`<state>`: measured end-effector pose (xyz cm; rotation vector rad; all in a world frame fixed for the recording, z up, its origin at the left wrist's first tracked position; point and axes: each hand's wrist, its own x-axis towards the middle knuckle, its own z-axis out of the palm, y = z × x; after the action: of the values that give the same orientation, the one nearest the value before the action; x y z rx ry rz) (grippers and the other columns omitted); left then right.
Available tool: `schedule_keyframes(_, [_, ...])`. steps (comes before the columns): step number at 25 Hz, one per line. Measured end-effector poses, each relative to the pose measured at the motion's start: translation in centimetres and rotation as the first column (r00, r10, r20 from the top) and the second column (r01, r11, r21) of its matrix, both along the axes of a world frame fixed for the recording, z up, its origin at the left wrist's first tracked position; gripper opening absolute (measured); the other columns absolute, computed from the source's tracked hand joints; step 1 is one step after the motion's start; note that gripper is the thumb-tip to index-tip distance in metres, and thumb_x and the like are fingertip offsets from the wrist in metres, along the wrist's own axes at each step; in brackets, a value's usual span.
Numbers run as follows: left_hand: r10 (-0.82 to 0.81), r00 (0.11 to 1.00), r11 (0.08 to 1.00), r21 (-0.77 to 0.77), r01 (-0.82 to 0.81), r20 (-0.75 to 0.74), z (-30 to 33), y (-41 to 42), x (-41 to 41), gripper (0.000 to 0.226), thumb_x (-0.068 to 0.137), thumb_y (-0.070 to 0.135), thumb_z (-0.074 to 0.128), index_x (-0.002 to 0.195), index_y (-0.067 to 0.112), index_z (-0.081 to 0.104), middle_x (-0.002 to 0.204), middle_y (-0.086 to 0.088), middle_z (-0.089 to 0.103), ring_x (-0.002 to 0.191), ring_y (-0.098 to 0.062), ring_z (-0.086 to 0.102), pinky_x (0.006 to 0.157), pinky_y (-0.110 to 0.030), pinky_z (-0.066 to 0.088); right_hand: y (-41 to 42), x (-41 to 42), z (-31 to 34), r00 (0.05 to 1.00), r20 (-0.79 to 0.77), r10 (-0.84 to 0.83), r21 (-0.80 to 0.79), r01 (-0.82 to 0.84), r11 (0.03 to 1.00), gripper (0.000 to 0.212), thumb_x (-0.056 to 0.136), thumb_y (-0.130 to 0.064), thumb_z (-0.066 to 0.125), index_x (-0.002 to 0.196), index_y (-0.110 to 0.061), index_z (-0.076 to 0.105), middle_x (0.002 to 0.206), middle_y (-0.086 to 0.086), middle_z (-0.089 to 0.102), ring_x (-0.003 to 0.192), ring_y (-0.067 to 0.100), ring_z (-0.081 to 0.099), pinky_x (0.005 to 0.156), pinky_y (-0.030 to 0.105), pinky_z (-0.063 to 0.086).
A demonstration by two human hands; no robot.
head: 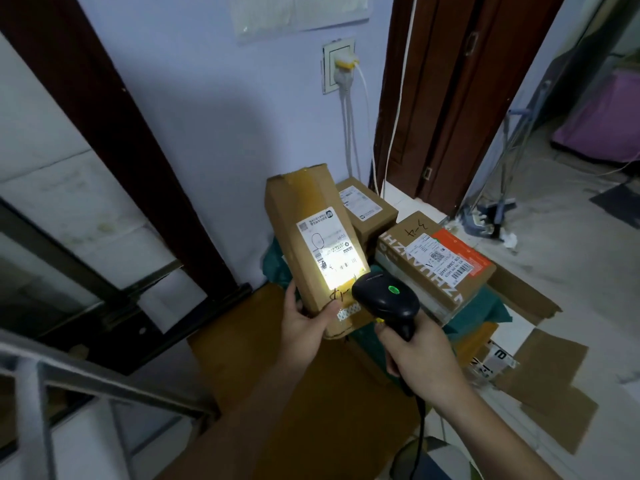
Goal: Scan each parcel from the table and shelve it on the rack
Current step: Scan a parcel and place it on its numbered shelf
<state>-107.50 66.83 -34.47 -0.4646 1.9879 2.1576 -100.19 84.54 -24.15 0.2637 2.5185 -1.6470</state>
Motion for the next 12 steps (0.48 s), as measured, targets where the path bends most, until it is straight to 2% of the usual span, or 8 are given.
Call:
schedule_keyframes(2, [-0.006,1.000,1.000,0.005,0.006,-0.022,0.0,-0.5,1.1,0.093,0.083,0.014,0.086,0.155,0.043,0.034,0.125,0.021,0.064,0.107,0.000,0.068,0.083,-0.028,0.063,-0.6,1.0,0.2,1.000,-0.005,0.004,0.025,-0.004,1.000,0.010,0.096,-0.016,0.062,0.090,-0.009,0.058,0.049,0.001,0.056,0.038,0.008,0.056,0.044,0.018,0.046])
schedule_keyframes(4, [-0.008,0.999,1.000,0.000,0.008,-0.033,-0.1,-0.9,2.1,0.096,0.082,0.017,0.087,0.157,0.041,0.033,0.134,0.015,0.064,0.114,-0.006,0.067,0.089,-0.035,0.063,-1.0,2.1,0.5,1.000,-0.003,-0.001,0.015,0.001,1.000,0.005,0.095,-0.012,0.062,0.092,-0.011,0.058,0.051,0.005,0.057,0.038,0.009,0.056,0.044,0.019,0.046])
schedule_keyframes(7, [-0.005,0.999,0.999,-0.039,0.004,-0.043,-0.1,-1.1,3.9,0.097,0.081,0.021,0.088,0.158,0.041,0.032,0.136,0.011,0.064,0.114,-0.004,0.066,0.085,-0.027,0.062,-1.2,4.4,1.0,0.999,0.003,-0.034,0.003,0.034,0.999,0.008,0.093,-0.009,0.063,0.094,-0.014,0.057,0.057,0.012,0.056,0.040,0.011,0.057,0.043,0.022,0.045])
schedule_keyframes(10, [0.022,0.998,0.998,-0.057,-0.025,-0.055,-0.2,-1.1,6.0,0.096,0.081,0.023,0.089,0.157,0.041,0.034,0.130,0.013,0.066,0.113,-0.006,0.067,0.088,-0.026,0.060,-1.1,7.0,1.0,0.998,0.004,-0.058,0.042,0.058,0.997,0.008,0.091,-0.014,0.065,0.094,-0.012,0.057,0.057,0.010,0.056,0.040,0.013,0.057,0.044,0.025,0.046])
schedule_keyframes(12, [0.030,0.998,0.999,-0.038,-0.032,-0.053,-0.3,-1.1,7.5,0.096,0.081,0.022,0.089,0.157,0.041,0.033,0.128,0.013,0.067,0.113,-0.005,0.066,0.086,-0.023,0.059,-1.1,8.4,1.0,0.998,-0.005,-0.060,0.083,0.060,0.995,0.009,0.090,-0.017,0.066,0.093,-0.014,0.058,0.057,0.011,0.058,0.043,0.015,0.058,0.047,0.033,0.048])
